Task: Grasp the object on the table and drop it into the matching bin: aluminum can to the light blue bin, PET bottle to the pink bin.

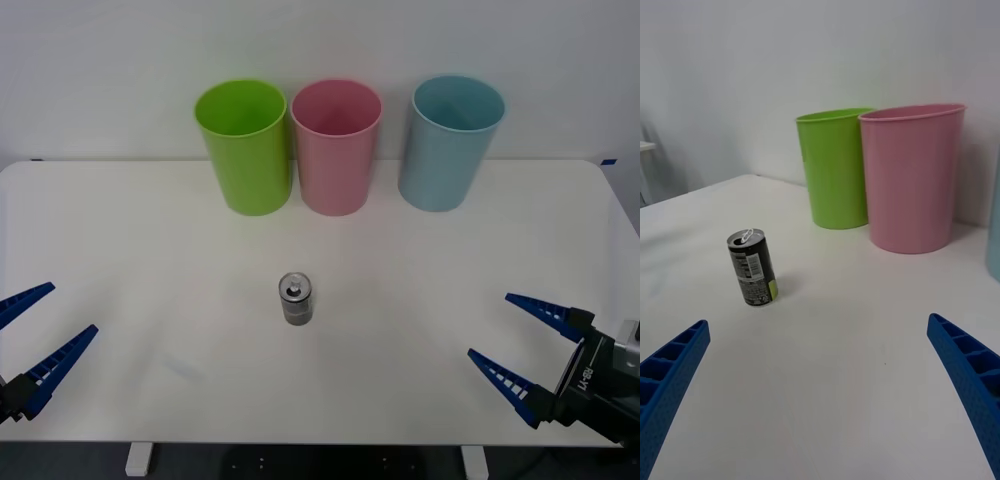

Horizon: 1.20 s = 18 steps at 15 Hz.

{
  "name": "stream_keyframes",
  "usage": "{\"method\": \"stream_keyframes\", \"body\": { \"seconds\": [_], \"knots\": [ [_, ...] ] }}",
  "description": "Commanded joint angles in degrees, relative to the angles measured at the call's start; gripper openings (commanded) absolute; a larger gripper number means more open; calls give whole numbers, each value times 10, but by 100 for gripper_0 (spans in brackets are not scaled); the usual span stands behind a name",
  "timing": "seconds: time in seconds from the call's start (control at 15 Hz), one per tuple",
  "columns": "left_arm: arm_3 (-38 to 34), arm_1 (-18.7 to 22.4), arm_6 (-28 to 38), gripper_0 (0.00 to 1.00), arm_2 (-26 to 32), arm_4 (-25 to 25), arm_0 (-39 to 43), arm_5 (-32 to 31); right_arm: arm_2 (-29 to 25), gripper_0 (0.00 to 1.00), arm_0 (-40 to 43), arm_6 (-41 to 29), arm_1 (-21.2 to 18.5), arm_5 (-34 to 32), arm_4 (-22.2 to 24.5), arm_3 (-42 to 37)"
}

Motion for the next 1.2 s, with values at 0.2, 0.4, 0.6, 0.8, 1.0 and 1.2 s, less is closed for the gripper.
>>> {"method": "stream_keyframes", "body": {
  "seconds": [0.2,0.4,0.6,0.8,1.0,1.2],
  "knots": [
    [0,0,0,100,0,0,0,0,93,100,-14,51,0,86,7,0],
    [0,0,0,100,0,0,0,0,150,100,-28,99,-1,156,8,0],
    [0,0,0,100,0,0,0,0,212,100,-45,110,0,232,17,0],
    [0,0,0,100,0,0,0,0,283,100,-66,113,0,315,18,0],
    [0,0,0,100,0,0,0,0,338,100,-86,115,-1,388,19,0],
    [0,0,0,100,0,0,0,0,384,100,-104,115,-1,449,19,4]
  ]
}}
